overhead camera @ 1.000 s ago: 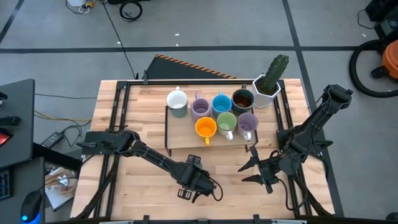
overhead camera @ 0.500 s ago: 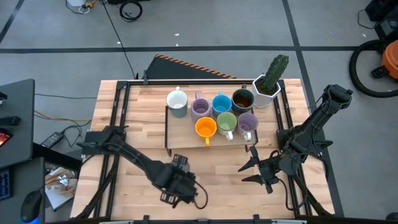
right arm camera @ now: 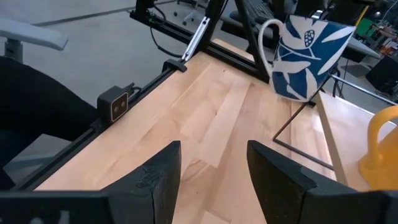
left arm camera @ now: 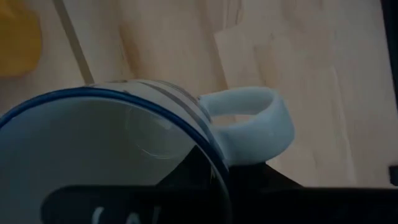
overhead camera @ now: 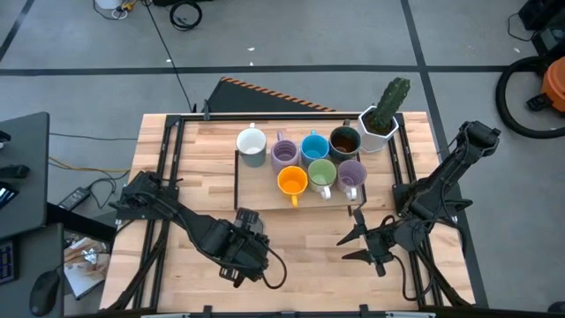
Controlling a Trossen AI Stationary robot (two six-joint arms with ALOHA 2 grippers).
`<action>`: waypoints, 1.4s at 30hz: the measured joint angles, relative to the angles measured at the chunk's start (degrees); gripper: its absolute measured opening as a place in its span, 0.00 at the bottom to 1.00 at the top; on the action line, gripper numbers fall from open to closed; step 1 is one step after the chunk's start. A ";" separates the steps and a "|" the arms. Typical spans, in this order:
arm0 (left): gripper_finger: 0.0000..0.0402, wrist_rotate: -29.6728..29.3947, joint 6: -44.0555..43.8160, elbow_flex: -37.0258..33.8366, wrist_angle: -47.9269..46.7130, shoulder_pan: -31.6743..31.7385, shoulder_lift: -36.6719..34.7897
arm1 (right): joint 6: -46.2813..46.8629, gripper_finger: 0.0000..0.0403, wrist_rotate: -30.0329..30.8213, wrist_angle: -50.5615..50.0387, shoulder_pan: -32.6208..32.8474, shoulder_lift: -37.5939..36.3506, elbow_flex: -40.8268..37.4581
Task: Place coffee mugs
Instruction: Put the white mug on the shelf
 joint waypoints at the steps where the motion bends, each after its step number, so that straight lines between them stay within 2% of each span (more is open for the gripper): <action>1: 0.07 -0.04 0.48 0.00 -0.03 0.13 -0.02 | 0.00 0.47 0.02 -0.01 0.00 0.01 0.00; 11: 0.07 -1.37 3.01 0.00 -0.26 0.91 -5.57 | -0.54 0.47 0.23 0.96 0.00 -0.02 0.00; 17: 0.07 -1.61 6.59 0.04 -2.02 3.80 -9.29 | -0.61 0.47 0.24 0.98 0.00 -0.02 0.00; 21: 0.08 -1.45 9.50 0.03 -3.27 6.85 -9.81 | -0.58 0.47 0.24 1.25 0.00 -0.02 0.00; 29: 0.09 2.56 16.27 0.02 -3.15 12.58 -9.59 | -0.45 0.47 0.22 1.92 0.00 -0.04 0.00; 42: 0.09 6.48 19.52 0.00 -2.37 17.65 -9.49 | -0.11 0.47 0.20 2.27 0.15 -0.04 0.00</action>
